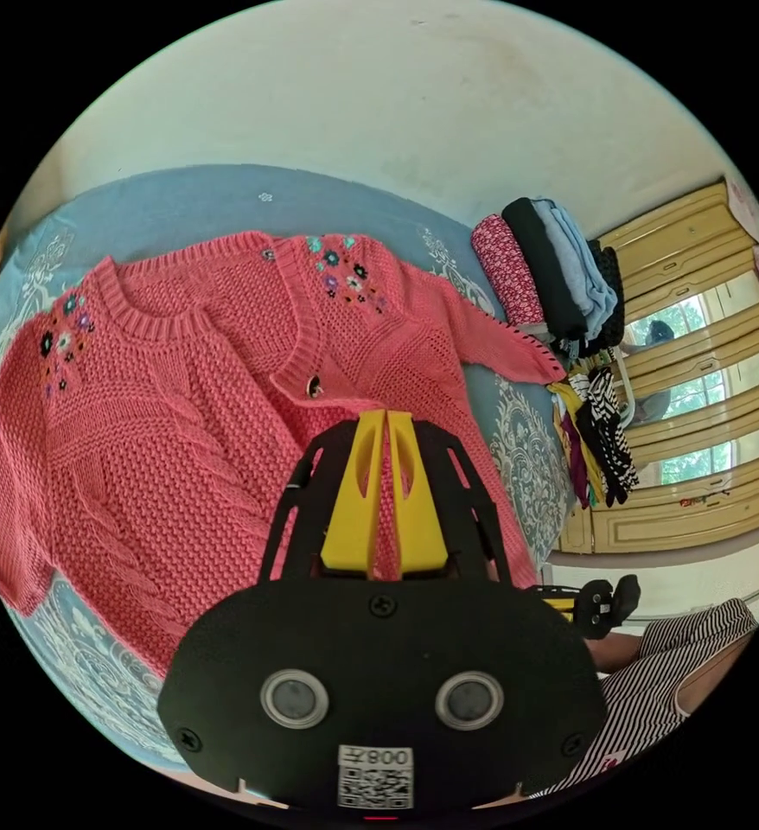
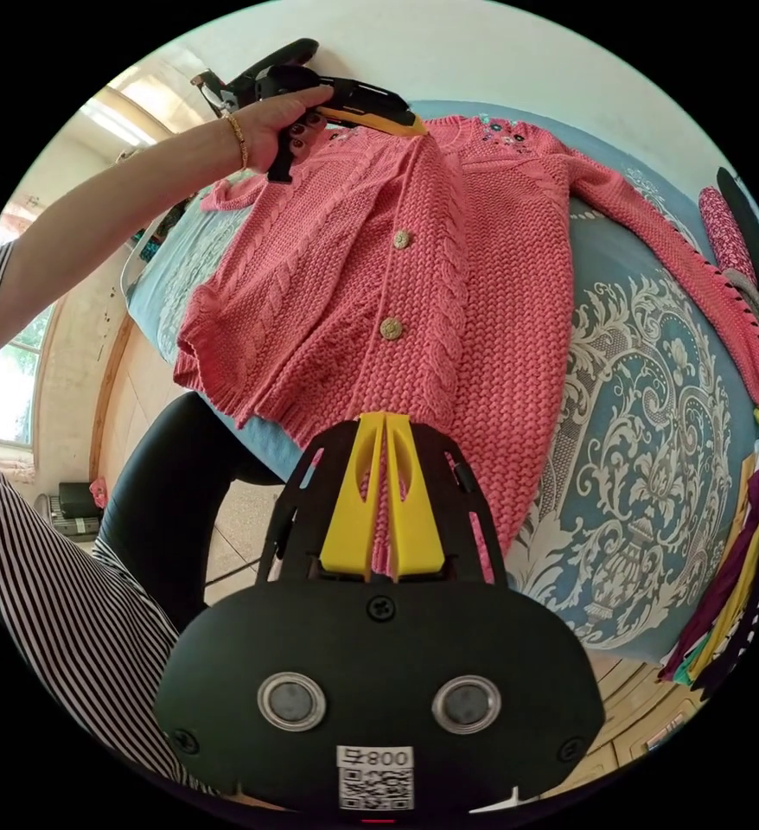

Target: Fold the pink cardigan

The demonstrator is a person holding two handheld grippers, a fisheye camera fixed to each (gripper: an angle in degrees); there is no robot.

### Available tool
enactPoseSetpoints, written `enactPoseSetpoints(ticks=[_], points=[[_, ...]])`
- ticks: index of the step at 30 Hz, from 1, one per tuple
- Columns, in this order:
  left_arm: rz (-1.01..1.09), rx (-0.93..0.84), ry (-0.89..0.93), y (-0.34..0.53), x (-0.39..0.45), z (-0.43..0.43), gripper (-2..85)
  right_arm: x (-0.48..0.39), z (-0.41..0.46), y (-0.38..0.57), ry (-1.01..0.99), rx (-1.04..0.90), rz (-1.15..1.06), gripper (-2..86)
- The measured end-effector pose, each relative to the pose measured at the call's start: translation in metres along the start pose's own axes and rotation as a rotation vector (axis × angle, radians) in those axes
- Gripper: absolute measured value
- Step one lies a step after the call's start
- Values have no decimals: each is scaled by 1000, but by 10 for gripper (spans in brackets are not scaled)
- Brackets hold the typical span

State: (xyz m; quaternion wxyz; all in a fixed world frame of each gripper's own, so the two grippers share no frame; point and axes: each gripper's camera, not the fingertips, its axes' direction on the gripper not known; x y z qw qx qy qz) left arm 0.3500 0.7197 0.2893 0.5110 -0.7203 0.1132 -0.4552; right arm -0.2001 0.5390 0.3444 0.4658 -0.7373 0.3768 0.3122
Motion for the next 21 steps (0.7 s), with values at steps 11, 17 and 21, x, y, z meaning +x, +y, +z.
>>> enactPoseSetpoints(ticks=[11,17,21], points=[[18,-35,-19,-14,1,3,6,2,8,-4,12,12,-3,73],[33,-44,-22,-16,0,5,6,-8,17,-10,139,-12,-83,61],[41,-39,-7,-18,0,3,6,1,14,-12,118,-28,-88,30]])
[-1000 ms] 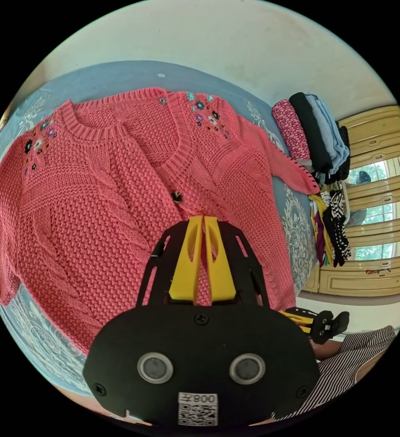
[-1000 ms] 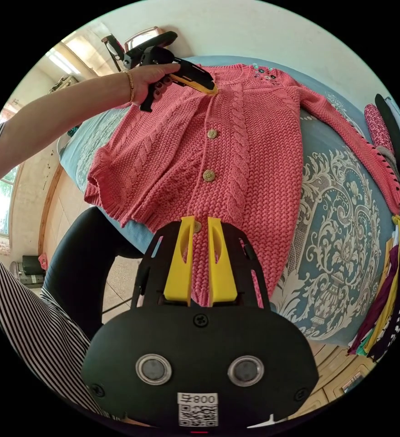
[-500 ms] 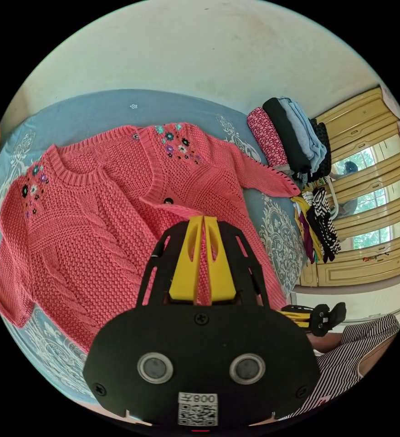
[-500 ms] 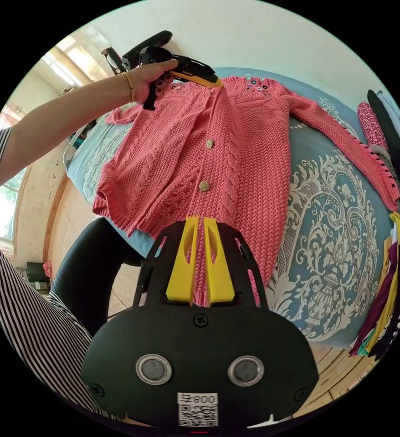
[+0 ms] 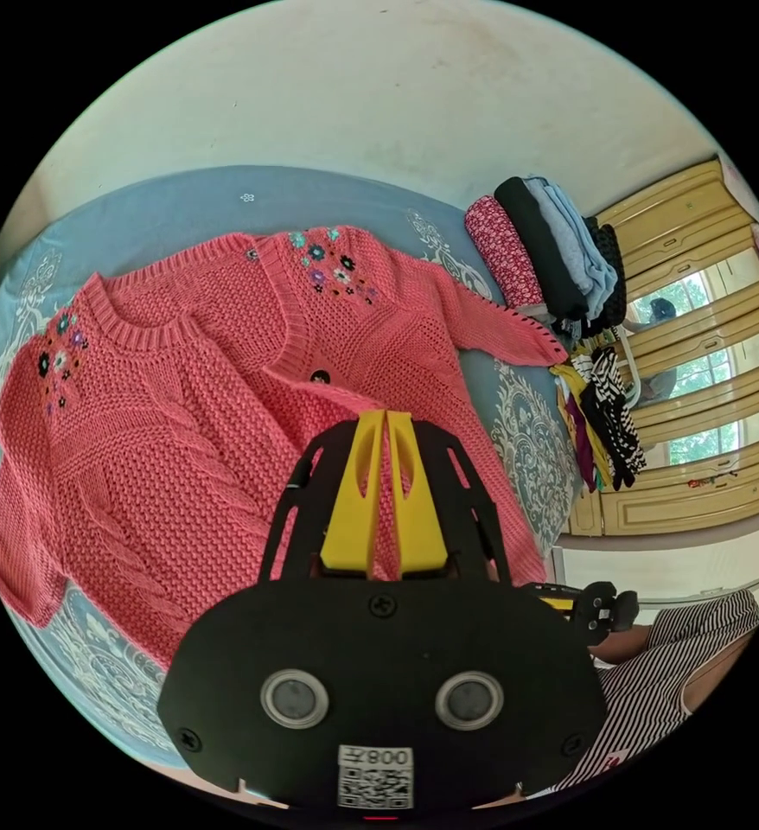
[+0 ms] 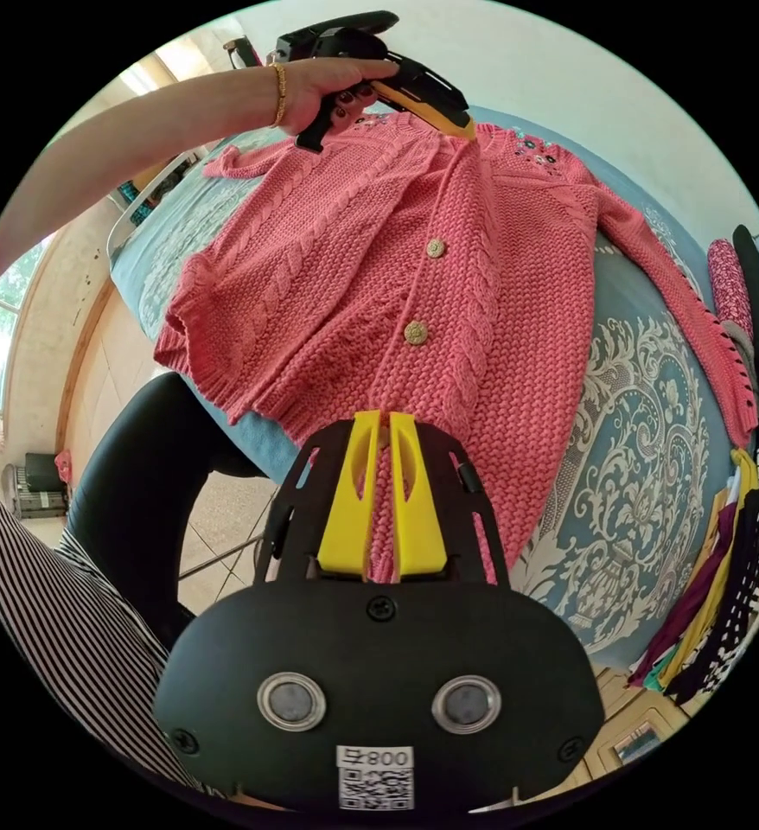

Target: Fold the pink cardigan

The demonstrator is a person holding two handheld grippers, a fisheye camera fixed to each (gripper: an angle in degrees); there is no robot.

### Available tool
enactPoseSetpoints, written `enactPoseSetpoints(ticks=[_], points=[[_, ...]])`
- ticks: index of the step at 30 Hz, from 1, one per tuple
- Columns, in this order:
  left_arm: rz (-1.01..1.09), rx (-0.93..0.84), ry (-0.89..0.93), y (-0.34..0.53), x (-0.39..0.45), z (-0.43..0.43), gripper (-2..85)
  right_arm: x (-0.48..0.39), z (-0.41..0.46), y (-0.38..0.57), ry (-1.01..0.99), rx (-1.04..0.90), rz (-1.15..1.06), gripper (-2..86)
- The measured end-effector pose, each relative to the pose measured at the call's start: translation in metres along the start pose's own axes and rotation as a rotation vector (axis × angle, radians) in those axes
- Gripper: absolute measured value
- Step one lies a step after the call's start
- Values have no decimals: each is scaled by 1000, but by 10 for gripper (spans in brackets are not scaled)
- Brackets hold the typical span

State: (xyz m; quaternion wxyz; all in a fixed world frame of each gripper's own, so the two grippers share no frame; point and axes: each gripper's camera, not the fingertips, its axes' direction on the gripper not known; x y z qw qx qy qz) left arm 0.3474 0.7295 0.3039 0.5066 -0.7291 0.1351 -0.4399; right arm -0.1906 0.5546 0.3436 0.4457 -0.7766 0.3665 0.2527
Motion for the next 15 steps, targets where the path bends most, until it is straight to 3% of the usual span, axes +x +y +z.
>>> enactPoseSetpoints(ticks=[9,15], points=[[103,70,18,-26,13,-27,6,61,-66,6,-293,212,96,8],[149,211,-32,-34,9,-82,7,63,-112,-25,-384,373,-54,6]])
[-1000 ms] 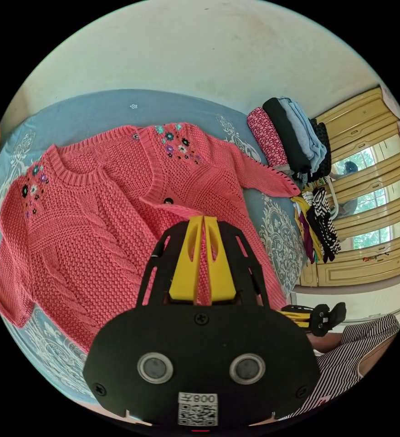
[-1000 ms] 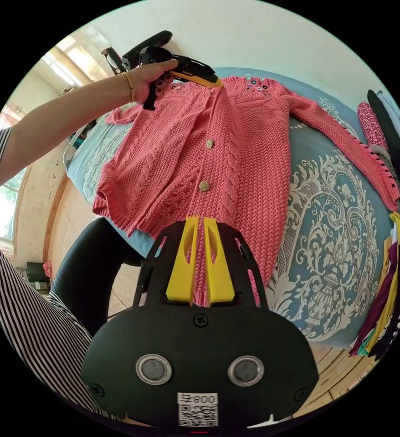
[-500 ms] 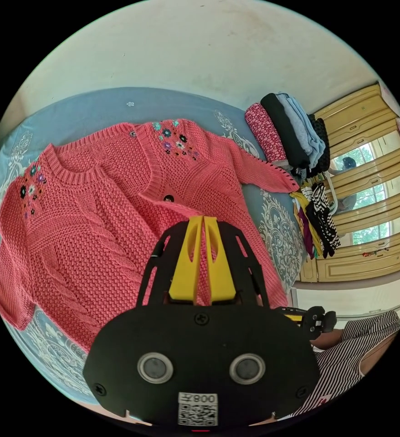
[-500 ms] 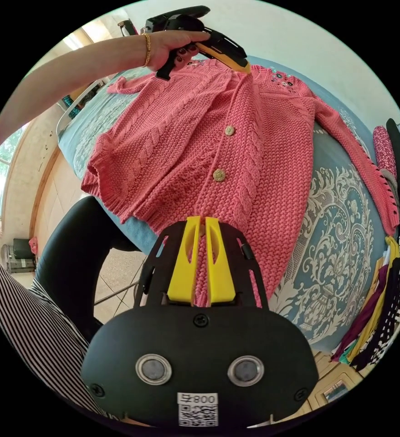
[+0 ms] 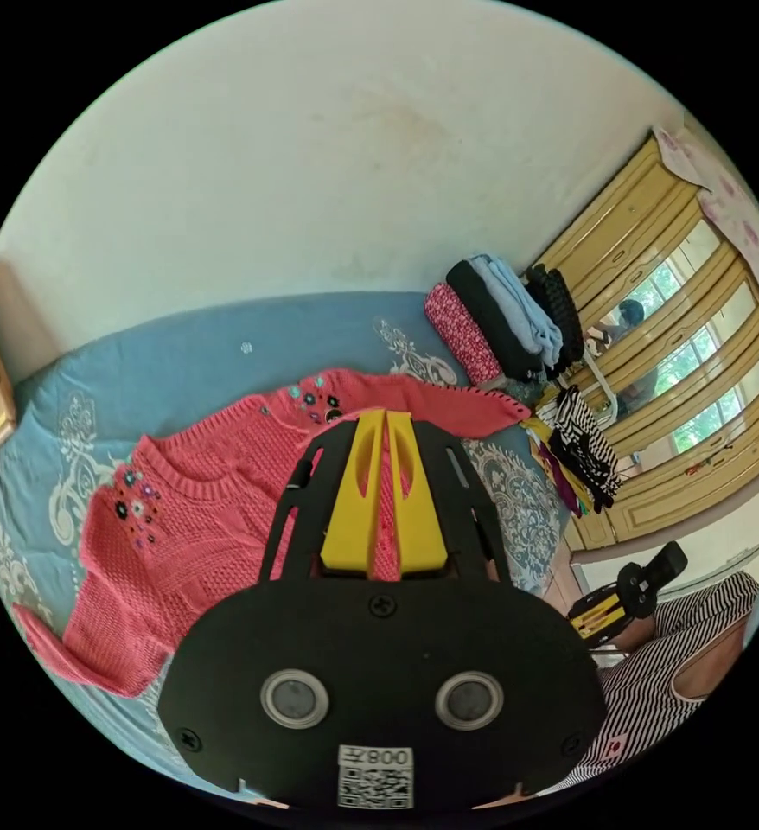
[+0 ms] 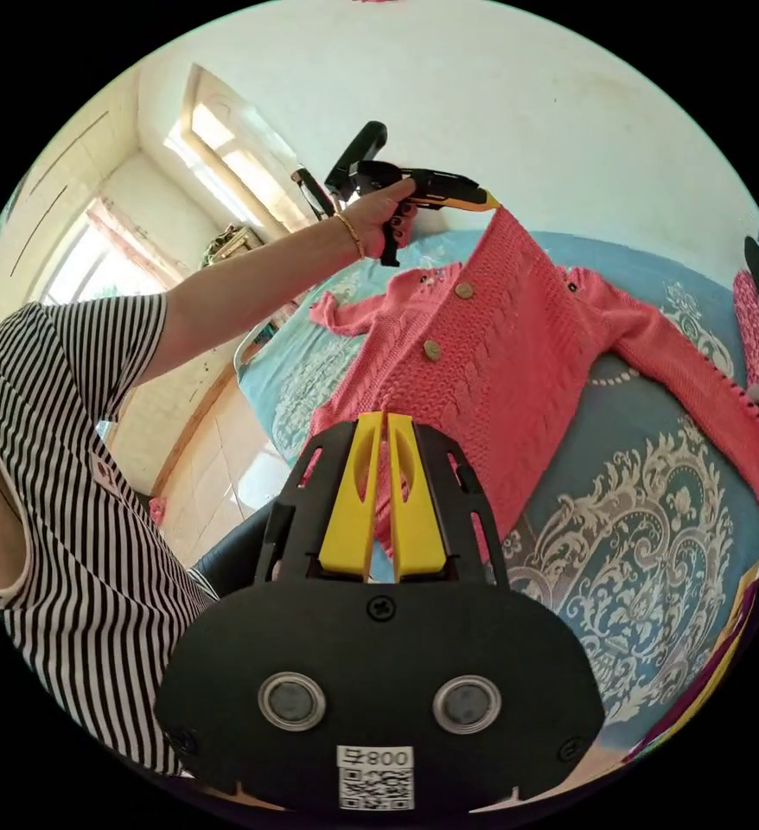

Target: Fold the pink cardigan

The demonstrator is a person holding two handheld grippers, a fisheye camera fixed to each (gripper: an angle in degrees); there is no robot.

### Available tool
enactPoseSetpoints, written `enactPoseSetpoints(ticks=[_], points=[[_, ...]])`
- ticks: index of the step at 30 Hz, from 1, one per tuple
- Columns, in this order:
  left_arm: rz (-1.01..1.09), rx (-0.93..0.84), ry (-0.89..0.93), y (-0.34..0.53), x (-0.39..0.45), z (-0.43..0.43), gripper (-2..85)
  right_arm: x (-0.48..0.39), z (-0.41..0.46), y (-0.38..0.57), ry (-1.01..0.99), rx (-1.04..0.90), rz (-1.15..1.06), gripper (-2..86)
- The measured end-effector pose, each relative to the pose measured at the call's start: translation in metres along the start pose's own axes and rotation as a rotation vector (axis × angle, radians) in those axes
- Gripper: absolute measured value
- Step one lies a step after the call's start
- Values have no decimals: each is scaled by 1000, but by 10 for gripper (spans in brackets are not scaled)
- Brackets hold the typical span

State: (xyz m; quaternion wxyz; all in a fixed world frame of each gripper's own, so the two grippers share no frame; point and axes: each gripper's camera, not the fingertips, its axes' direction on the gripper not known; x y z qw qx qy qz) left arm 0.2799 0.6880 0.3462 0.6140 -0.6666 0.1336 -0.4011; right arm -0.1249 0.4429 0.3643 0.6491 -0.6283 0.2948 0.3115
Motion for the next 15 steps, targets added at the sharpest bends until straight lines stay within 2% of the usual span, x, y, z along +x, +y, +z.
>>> enactPoseSetpoints(ticks=[3,8,13,15], points=[[-51,-2,-35,19,-23,-8,6,-1,27,-15,-75,-76,-59,6],[-244,-144,-62,87,-85,42,6,24,91,-15,-174,-229,6,6],[-342,-151,-43,127,-112,68,4,38,109,-20,-162,-296,22,6],[-347,-160,-88,136,-116,71,4,42,115,-22,-143,-324,30,7]])
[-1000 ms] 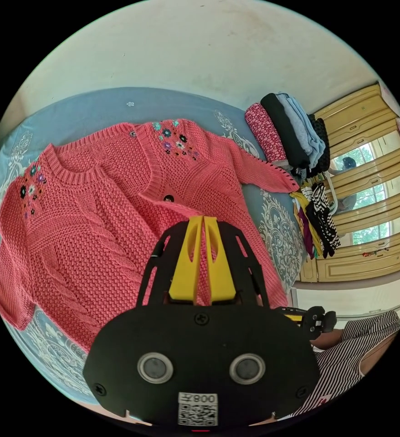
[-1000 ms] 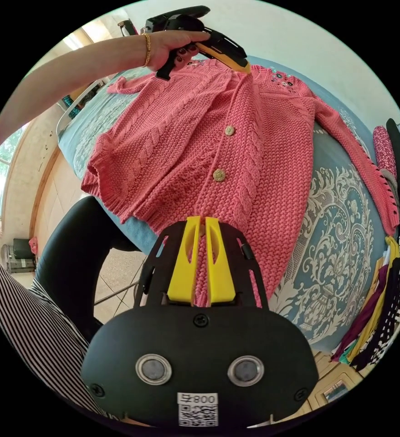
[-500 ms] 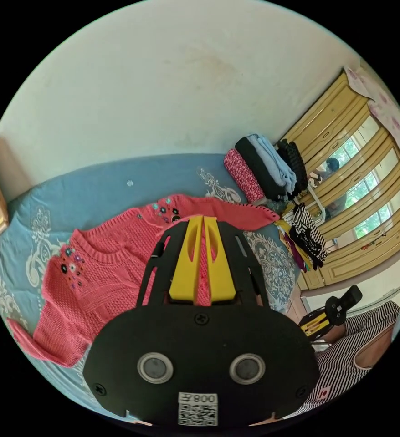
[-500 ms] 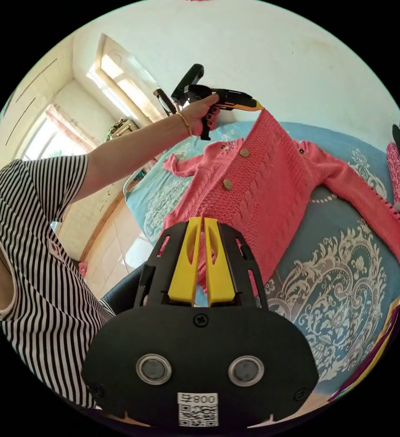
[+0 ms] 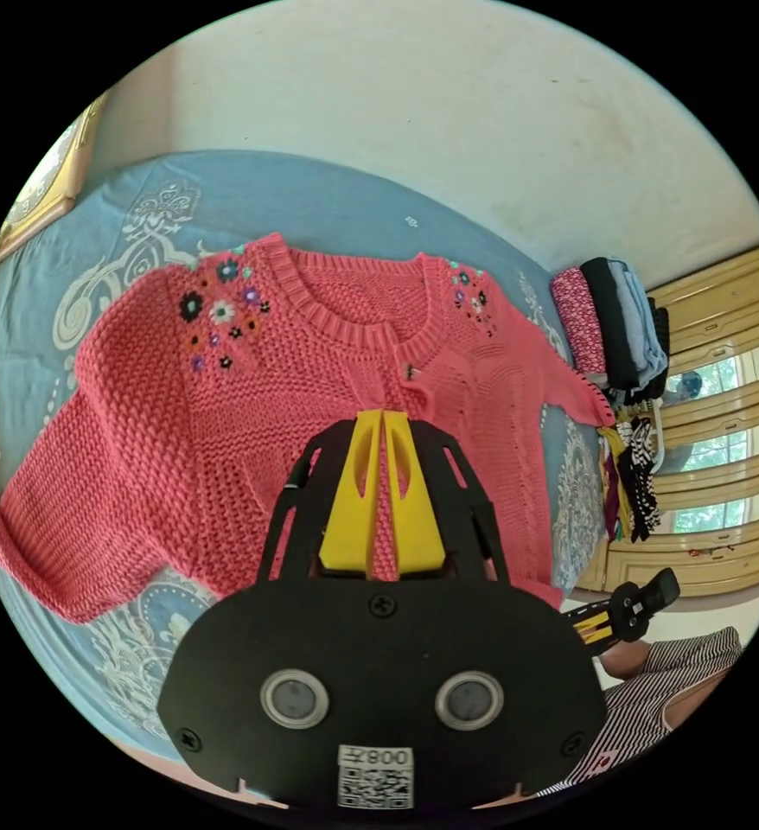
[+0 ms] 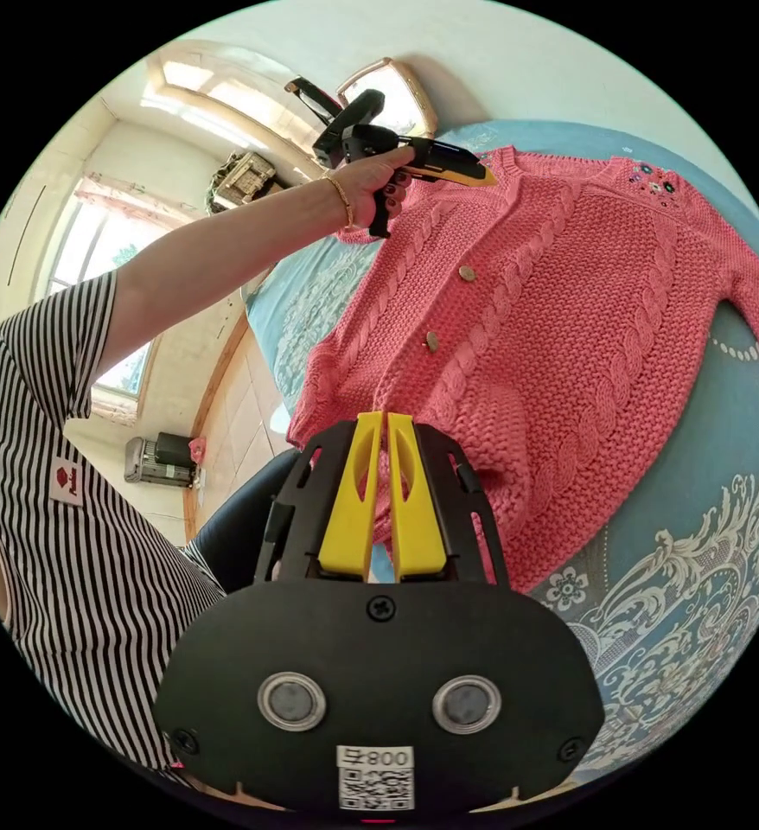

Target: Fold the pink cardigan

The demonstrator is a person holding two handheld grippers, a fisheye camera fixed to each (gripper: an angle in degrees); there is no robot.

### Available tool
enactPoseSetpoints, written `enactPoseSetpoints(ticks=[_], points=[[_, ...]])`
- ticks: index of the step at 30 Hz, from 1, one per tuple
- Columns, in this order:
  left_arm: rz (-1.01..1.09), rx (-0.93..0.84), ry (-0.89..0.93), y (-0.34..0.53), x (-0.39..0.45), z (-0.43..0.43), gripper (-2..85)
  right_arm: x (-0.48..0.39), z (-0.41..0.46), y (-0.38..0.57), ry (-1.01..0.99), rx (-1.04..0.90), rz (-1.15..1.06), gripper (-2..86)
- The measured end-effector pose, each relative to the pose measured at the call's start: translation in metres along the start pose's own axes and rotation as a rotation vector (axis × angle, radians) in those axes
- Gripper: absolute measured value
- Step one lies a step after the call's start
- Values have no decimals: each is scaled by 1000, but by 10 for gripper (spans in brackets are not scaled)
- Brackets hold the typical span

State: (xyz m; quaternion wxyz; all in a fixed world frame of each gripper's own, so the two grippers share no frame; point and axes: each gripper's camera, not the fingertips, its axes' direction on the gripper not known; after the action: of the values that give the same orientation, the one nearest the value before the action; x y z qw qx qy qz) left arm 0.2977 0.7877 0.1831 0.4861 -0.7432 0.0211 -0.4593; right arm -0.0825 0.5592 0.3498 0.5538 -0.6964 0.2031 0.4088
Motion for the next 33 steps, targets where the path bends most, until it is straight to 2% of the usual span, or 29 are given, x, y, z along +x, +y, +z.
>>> enactPoseSetpoints(ticks=[3,8,11,15,18,21,25,29,33], points=[[-18,6,18,19,-12,1,7,7,11,-7,-59,-42,21,9],[75,-43,365,108,9,11,20,6,-10,-4,-118,65,57,5],[143,-102,388,170,35,21,34,16,-22,3,-165,116,113,3],[102,-124,387,229,48,32,54,6,-33,7,-143,148,103,4],[83,-170,367,258,60,51,66,-15,-25,13,-44,82,60,7],[116,-215,272,270,76,73,72,-34,-6,20,97,-11,44,15],[82,-213,182,281,81,96,52,-62,6,30,342,-53,6,43],[52,-166,277,295,75,96,28,-76,29,35,449,-146,-4,73],[24,-121,366,311,68,84,22,-82,54,42,565,-215,-27,57]])
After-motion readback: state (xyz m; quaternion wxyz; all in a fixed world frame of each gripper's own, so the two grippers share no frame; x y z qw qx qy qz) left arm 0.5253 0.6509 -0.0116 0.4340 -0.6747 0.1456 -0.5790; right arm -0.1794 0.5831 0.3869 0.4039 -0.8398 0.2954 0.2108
